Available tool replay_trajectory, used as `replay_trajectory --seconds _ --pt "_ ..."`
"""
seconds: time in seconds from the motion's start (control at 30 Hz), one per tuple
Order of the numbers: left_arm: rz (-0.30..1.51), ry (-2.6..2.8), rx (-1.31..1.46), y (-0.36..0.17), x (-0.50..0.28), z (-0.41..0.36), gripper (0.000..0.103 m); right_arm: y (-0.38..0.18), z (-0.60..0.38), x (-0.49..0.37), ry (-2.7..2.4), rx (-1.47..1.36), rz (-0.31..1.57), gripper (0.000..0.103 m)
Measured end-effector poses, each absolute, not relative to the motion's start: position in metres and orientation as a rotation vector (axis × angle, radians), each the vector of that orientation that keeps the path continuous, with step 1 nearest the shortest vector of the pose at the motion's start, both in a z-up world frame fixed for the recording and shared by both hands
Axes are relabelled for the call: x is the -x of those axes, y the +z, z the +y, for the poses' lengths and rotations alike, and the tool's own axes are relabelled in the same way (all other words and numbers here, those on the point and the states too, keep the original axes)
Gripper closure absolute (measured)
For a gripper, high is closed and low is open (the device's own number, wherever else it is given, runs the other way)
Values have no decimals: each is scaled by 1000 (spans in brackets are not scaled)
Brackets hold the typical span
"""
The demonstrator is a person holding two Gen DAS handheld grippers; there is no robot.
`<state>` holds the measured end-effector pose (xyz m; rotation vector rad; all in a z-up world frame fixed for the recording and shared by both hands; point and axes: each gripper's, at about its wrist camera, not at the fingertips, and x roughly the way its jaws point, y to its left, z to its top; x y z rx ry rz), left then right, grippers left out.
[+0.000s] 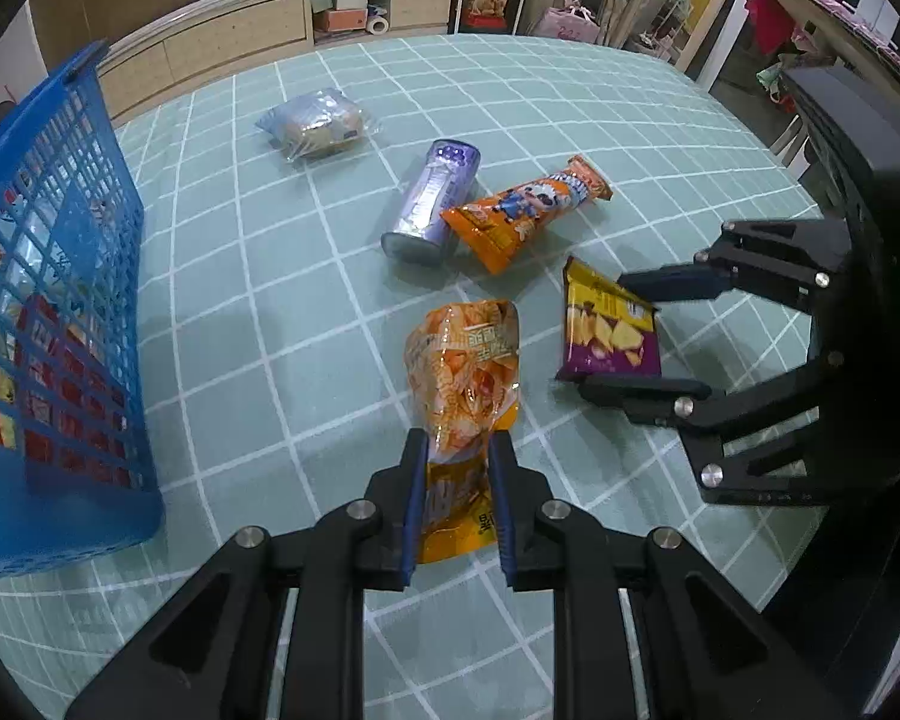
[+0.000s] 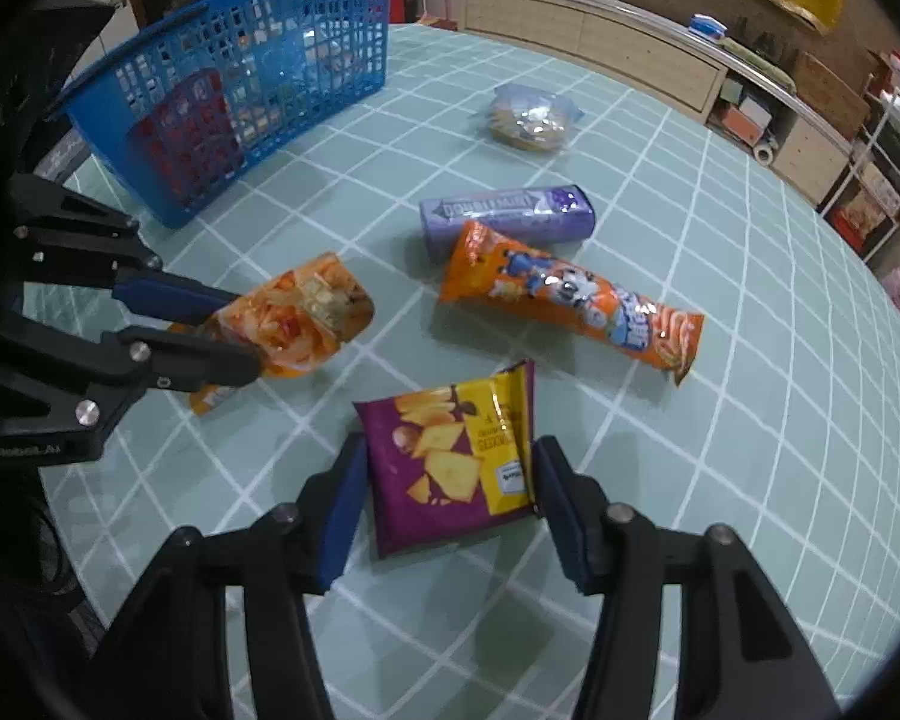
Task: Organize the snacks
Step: 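Grasp the purple potato chip bag with the right tool, then carry the orange and purple chip bags over the blue basket with both tools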
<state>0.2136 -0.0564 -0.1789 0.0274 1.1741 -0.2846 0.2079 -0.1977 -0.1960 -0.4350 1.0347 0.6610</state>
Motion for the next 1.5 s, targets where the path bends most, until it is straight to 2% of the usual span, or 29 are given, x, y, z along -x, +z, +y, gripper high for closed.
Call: replay_trajectory --seconds 0.23,0.47,0.83,1.23,1.5 --pt "1110 -295 -24 -150 -206 -58 85 -165 -196 -193 623 401 993 43" --pt "989 -293 -32 -95 -185 -53 85 -115 -190 -178 576 378 919 43" --pt "848 -229 -2 -18 -161 -4 85 -37 -157 -154 577 359 771 43" --pt "827 -122 51 8 -148 73 85 -12 -101 -162 646 347 708 43" --pt "892 -68 119 -19 -163 100 84 -29 -79 -171 668 352 743 43"
